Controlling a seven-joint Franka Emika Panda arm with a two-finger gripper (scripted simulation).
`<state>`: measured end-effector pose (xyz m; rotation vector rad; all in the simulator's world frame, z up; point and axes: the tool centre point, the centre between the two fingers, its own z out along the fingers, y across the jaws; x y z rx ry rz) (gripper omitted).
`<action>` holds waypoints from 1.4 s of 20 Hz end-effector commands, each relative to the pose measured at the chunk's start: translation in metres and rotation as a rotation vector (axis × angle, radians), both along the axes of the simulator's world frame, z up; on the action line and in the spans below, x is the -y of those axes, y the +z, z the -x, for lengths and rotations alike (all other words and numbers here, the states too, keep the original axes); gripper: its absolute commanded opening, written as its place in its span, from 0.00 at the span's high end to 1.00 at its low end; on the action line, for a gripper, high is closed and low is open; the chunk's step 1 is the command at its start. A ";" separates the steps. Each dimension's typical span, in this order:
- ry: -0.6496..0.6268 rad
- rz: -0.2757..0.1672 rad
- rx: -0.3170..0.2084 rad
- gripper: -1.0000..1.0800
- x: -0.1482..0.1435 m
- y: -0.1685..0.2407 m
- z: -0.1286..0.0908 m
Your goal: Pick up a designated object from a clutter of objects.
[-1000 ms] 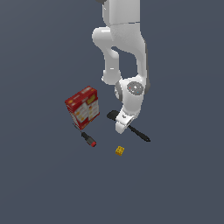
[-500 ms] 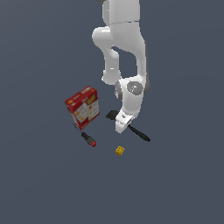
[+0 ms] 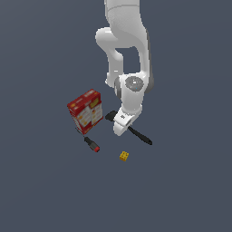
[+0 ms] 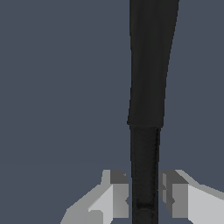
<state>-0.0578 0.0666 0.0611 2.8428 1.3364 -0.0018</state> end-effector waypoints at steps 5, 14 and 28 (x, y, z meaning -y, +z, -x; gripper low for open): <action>0.001 -0.002 0.002 1.00 0.033 0.052 -0.012; 0.001 -0.005 0.002 1.00 0.089 0.137 -0.031; 0.001 -0.003 0.001 1.00 0.173 0.264 -0.063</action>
